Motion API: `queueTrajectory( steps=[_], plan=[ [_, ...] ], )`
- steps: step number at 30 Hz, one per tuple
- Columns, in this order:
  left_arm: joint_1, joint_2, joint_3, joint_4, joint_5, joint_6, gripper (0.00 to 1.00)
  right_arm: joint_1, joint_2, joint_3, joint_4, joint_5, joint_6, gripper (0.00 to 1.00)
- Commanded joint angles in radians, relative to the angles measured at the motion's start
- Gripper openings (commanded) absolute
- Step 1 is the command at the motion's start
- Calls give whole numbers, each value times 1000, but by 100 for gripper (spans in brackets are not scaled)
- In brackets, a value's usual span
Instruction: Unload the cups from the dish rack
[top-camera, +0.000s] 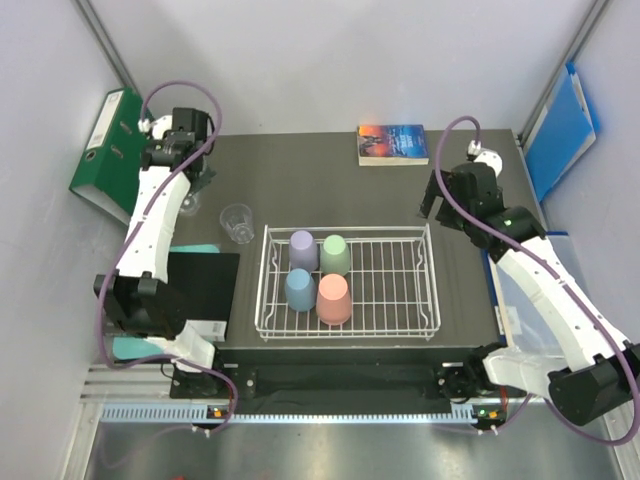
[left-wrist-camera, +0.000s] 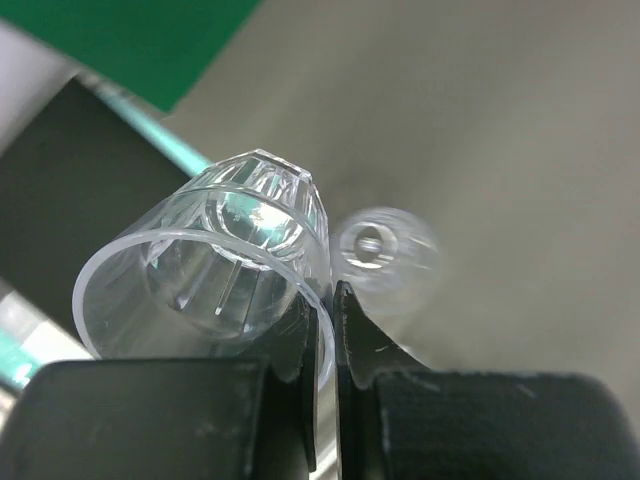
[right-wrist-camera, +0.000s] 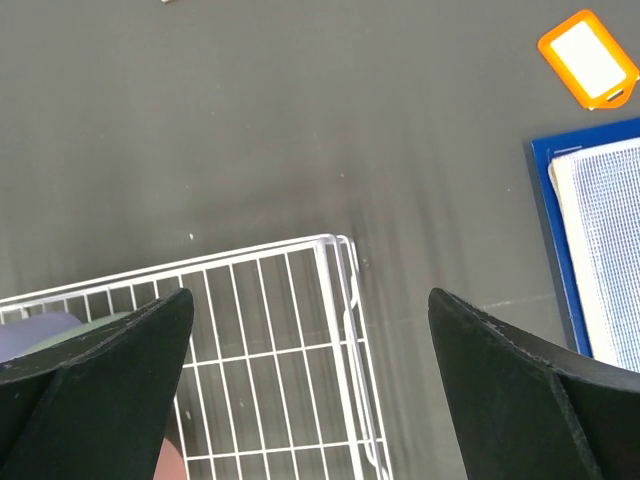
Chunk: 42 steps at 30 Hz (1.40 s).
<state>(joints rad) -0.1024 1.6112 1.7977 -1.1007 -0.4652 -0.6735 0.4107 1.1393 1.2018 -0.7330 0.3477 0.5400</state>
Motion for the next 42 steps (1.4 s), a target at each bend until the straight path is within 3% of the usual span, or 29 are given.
queueTrajectory(
  steps=[1, 8, 21, 34, 36, 42],
  plan=[
    [70, 42, -78, -15, 26, 28, 0, 19, 14, 2, 0, 2, -41, 100],
    [121, 145, -161, 84, 171, 46, 0, 30, 13, -51, 49, -62, -40, 100],
    [144, 222, -230, 245, 217, 69, 0, 54, 59, -73, 84, -96, -40, 99],
    [153, 305, -235, 243, 247, 65, 0, 59, 79, -54, 76, -98, -37, 100],
    [155, 300, -225, 236, 250, 65, 7, 63, 76, -56, 76, -90, -35, 100],
    [153, 259, -213, 220, 238, 58, 49, 77, 76, -61, 75, -81, -25, 100]
  ],
)
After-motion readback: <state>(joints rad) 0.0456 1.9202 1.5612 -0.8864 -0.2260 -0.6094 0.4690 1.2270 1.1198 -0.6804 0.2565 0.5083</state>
